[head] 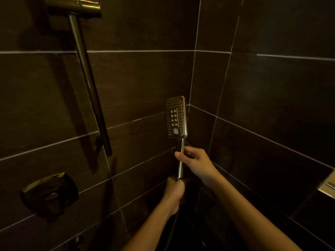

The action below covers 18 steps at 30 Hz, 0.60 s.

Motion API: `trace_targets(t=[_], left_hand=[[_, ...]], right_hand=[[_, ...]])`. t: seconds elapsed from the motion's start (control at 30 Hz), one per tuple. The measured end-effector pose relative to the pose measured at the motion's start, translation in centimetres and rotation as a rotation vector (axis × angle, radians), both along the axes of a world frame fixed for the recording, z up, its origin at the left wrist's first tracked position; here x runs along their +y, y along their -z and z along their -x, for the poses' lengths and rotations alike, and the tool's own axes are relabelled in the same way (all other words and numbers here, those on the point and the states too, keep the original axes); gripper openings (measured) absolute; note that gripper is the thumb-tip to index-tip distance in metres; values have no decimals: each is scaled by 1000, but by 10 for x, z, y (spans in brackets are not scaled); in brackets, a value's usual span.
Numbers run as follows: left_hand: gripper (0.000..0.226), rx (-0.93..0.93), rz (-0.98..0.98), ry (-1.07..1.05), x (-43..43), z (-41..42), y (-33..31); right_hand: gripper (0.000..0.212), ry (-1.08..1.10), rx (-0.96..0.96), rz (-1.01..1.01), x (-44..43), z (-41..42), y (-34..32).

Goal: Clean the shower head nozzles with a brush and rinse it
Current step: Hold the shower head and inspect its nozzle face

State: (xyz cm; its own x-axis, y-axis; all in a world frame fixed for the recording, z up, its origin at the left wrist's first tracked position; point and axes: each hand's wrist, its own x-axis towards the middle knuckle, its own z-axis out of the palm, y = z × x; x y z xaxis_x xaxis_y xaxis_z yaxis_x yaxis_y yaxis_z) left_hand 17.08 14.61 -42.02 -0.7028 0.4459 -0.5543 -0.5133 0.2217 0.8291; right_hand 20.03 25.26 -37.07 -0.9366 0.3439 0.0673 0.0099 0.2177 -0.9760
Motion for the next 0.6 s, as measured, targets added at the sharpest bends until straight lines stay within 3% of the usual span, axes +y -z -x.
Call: trace_targets(t=[0.13,0.23,0.4,0.47,0.6], left_hand=[[29,46,92,14,0,3,6],[33,40,78,15,-1,1,7],[57,58,24,-48,-1,2,6],[64,50,16,-57,0,1,6],[62,15,4,-46,0,-2,2]], right_hand=[[20,-43,-13,199,4,-2,1],[28,-100,-36,406,4,-3,1],[16,123,-17,-115,-8,-4,-10],[14,145,-18,-68,-8,-5,-13],[20,-11,-69,182,-1,-8,-16]])
